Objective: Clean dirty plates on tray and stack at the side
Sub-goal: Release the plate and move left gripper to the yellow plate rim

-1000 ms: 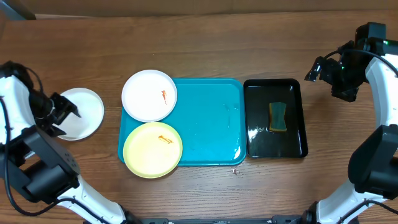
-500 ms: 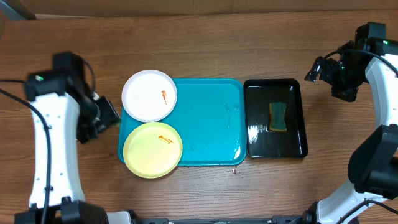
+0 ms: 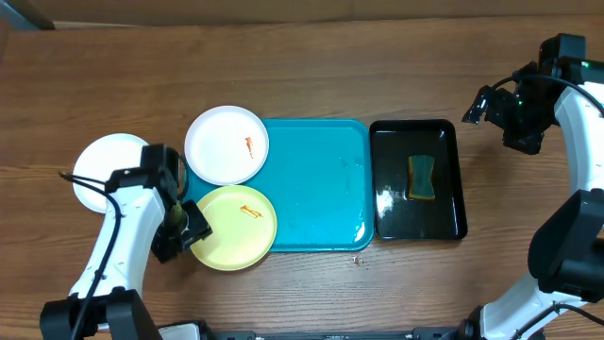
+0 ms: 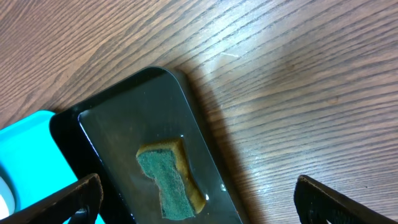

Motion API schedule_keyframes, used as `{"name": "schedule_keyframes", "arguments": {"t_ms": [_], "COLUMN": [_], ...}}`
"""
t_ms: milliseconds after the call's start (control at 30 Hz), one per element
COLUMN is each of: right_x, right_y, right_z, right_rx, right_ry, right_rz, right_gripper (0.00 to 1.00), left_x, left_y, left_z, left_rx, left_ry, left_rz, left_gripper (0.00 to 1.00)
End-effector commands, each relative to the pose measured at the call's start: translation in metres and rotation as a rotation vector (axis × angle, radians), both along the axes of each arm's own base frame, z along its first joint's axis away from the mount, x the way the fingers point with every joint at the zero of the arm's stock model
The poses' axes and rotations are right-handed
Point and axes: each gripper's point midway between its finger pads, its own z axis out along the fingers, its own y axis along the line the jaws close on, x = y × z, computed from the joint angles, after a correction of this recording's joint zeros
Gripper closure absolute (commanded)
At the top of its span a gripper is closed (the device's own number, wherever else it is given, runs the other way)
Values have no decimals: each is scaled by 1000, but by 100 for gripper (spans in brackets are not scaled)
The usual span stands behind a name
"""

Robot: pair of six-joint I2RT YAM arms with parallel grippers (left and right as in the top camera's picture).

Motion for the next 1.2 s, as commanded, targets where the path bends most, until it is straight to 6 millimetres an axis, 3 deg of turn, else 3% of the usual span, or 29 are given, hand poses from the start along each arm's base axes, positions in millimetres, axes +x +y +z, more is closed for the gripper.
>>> {"name": "schedule_keyframes", "arguments": {"t_ms": [0, 233, 433, 467, 733, 1033, 1167], "right_x": [2, 2, 2, 2, 2, 2, 2], "right_y": [-1, -1, -1, -1, -1, -1, -1], "right_z": [9, 9, 9, 9, 9, 9, 9], "right_rx": [-6, -6, -6, -6, -6, -6, -6], "right_ry": [-27, -27, -27, -27, -27, -27, -27], "right_rz": [-1, -1, -1, -1, -1, -1, -1], "right_gripper": [0, 0, 0, 0, 0, 0, 0], "left_x": [-7, -20, -17, -16, -4, 43, 62], "left_y": [0, -2, -14, -16, -43, -63, -84], "left_z": [-8, -32, -35, -35, -29, -3, 1], "left_rx": [11, 4, -60, -72, -249, -308, -308], "left_ry": [4, 14, -7, -8, -68, -246, -323], "left_rz": [12, 12, 15, 17, -106, -359, -438], "left_gripper": [45, 53, 94, 96, 96, 96, 96]}}
